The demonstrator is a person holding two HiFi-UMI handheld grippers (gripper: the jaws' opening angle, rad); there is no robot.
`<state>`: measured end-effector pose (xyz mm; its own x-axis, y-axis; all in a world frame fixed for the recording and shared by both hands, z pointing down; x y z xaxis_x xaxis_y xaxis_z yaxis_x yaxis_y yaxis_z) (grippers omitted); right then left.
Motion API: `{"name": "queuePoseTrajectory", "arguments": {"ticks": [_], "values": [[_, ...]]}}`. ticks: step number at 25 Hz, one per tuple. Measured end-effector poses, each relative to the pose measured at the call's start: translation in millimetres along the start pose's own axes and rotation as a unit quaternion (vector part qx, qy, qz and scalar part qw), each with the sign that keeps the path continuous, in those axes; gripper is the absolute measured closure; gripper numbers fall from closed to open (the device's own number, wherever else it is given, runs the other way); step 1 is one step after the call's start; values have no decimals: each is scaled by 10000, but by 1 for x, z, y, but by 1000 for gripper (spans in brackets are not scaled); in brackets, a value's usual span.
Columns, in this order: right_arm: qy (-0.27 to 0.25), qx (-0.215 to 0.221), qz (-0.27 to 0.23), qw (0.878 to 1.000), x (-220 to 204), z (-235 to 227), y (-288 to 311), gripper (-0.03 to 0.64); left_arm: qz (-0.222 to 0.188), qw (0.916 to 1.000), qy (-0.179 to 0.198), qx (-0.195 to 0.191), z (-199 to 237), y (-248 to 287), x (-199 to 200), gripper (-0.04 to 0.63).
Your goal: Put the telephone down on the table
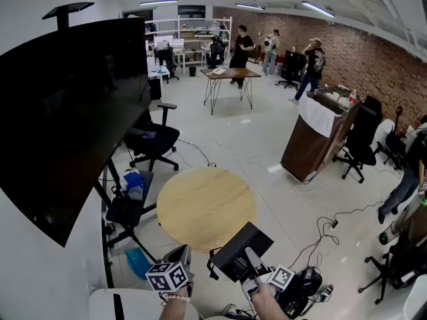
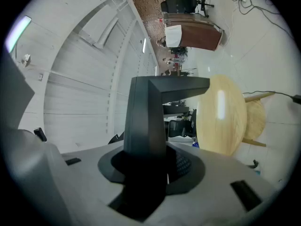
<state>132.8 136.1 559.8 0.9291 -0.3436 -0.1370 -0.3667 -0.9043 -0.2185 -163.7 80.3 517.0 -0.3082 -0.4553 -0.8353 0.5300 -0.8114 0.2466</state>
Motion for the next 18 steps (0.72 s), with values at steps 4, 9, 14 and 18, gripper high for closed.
{"name": "queuePoseTrajectory", "arguments": {"ticks": [4, 9, 14, 18], "values": [[-6, -13, 16, 10000, 0, -1, -2, 443, 11, 10000, 10, 20, -1, -1, -2, 611], [24, 19, 31, 10000, 1, 0, -3, 443, 29, 10000, 10, 42, -3, -1, -4, 611], [11, 3, 30, 10000, 5, -3, -6, 443, 20, 10000, 15, 56, -5, 1, -6, 611], [47, 8, 11, 10000, 9, -3, -8, 443, 26, 10000, 15, 82, -8, 2, -5, 611]]}}
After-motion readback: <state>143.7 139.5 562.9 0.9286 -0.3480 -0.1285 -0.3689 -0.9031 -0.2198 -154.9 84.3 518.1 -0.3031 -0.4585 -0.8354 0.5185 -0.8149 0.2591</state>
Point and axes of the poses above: the fingertips, and each gripper's own axes: y forward along the fingers, z to its left, x out of its top, the point moved 10 cm from there along -y, backward along the fingers, and after that the axes turned 3 degrees about -z, right-handed, at the moved point
